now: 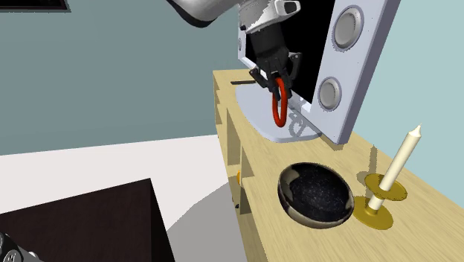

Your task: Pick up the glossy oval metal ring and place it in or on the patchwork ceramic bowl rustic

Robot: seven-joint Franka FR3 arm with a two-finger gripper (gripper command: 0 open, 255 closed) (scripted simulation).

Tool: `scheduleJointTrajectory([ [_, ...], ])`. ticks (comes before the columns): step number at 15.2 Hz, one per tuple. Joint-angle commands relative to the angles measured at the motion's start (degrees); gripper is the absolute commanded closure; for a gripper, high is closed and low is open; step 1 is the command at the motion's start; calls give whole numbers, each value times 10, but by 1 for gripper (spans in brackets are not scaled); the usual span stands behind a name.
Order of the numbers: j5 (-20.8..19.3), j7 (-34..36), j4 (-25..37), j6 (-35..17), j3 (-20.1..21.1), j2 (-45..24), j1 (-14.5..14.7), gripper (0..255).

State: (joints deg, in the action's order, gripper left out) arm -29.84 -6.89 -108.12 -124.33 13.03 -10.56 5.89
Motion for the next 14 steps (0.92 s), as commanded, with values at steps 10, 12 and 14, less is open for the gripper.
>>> scheduleJointTrajectory([
  [10,40,-111,-31,-9,-33,66,-55,255],
  [12,48,-140,-38,-16,-45,77,-69,255],
  [14,56,-170,-43,-22,-57,86,-84,255],
])
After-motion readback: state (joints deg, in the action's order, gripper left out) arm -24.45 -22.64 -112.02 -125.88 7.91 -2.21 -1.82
